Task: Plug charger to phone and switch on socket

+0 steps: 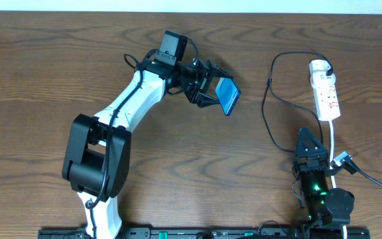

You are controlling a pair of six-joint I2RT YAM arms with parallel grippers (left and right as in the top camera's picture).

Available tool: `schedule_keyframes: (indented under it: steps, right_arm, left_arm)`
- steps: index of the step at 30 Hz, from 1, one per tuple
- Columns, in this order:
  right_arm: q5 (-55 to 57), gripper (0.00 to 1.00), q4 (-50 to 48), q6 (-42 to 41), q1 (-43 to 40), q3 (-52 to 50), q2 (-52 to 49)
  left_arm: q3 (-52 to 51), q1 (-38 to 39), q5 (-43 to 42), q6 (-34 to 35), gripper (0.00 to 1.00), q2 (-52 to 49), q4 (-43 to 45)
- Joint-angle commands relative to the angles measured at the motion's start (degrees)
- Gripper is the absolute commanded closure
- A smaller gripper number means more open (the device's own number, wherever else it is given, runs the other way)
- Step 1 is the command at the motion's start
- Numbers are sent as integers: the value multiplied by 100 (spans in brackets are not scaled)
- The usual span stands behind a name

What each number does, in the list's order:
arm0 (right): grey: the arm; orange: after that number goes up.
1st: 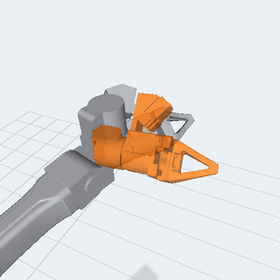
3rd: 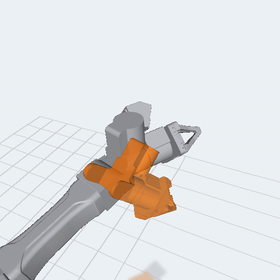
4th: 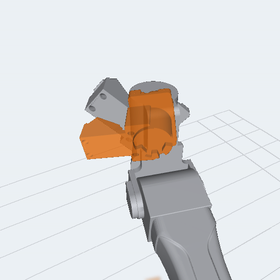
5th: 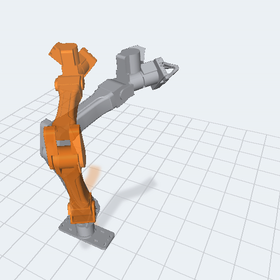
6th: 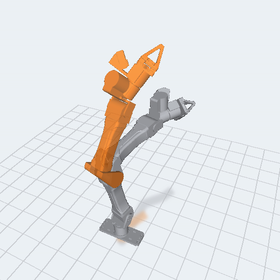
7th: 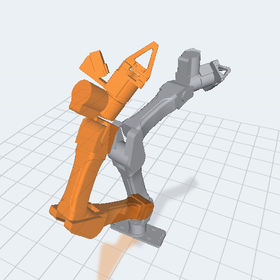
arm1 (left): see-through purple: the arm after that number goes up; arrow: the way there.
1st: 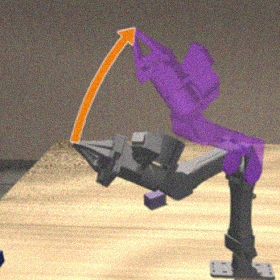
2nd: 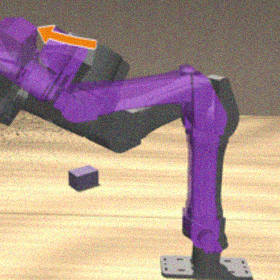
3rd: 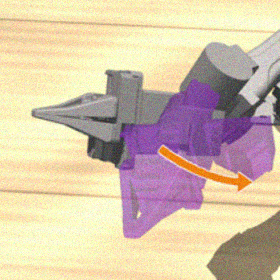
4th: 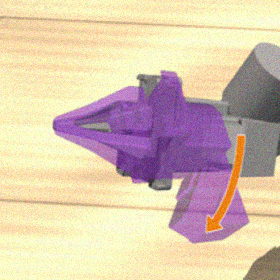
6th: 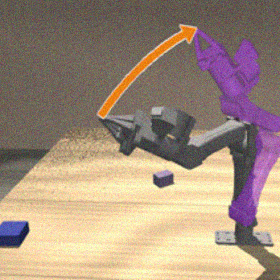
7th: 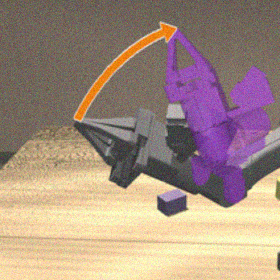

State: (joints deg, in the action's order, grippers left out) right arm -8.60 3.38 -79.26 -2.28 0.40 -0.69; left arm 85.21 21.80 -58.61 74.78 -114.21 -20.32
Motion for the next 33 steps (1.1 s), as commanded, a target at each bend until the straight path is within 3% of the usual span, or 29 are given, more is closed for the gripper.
schedule_keyframes:
  steps: [1,5,7,12,14,23,33]
  right_arm:
    - [66,1,9,-173,7,-9,31]
    - [424,1,24,-192,7,-9,31]
    - [531,1,7,227,7,-9,31]
    - [-17,1,-745,2782,13,-9,31]
    - [-79,1,-990,3191,13,-2,31]
    - [-101,1,-949,3672,13,439,-334]
    - [-186,1,-376,3934,13,2127,-2426]
  left_arm:
    - [15,-24,-249,-15,31,162,35]
    - [13,-24,-247,-15,31,162,35]
    - [13,-24,-247,-15,31,162,35]
    - [13,-24,-247,-15,31,162,35]
    - [13,-24,-247,-15,31,162,35]
    - [13,-24,-247,-15,31,162,35]
    - [15,-24,-249,-57,31,162,35]
